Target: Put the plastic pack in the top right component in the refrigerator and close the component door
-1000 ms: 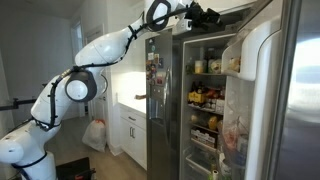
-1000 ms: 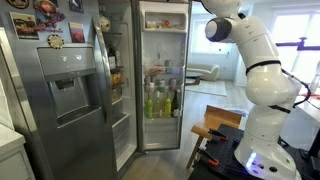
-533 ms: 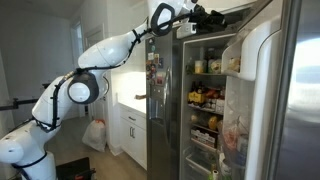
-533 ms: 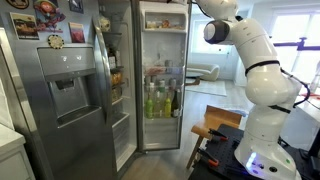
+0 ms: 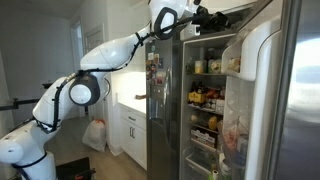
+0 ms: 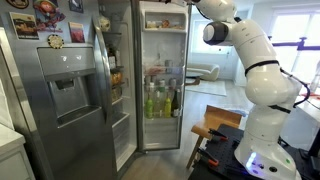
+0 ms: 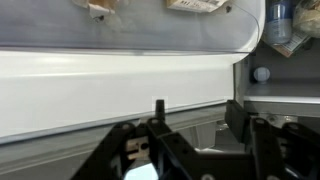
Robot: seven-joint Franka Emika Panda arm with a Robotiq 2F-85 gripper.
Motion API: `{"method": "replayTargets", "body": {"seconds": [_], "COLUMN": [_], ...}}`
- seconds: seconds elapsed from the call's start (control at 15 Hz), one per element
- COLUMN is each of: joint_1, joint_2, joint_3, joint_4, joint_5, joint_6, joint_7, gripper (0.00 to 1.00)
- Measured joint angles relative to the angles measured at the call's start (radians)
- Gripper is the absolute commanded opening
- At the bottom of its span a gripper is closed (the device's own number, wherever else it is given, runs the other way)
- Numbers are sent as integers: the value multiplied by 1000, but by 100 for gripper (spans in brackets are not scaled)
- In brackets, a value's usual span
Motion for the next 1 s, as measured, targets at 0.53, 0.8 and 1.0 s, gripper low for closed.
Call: {"method": "replayTargets", "body": {"seconds": [0.53,0.8,1.0], "joint_1": [-18,-24,-26], "joint_2": [20,28,33], "joint_3": [-7,-22,-31], "joint_4": [1,-3,0], "joint_5": [-25,-44,-62], "joint_6": [52,73,71], "joint_7": [6,16,21], "gripper": [0,0,0]}}
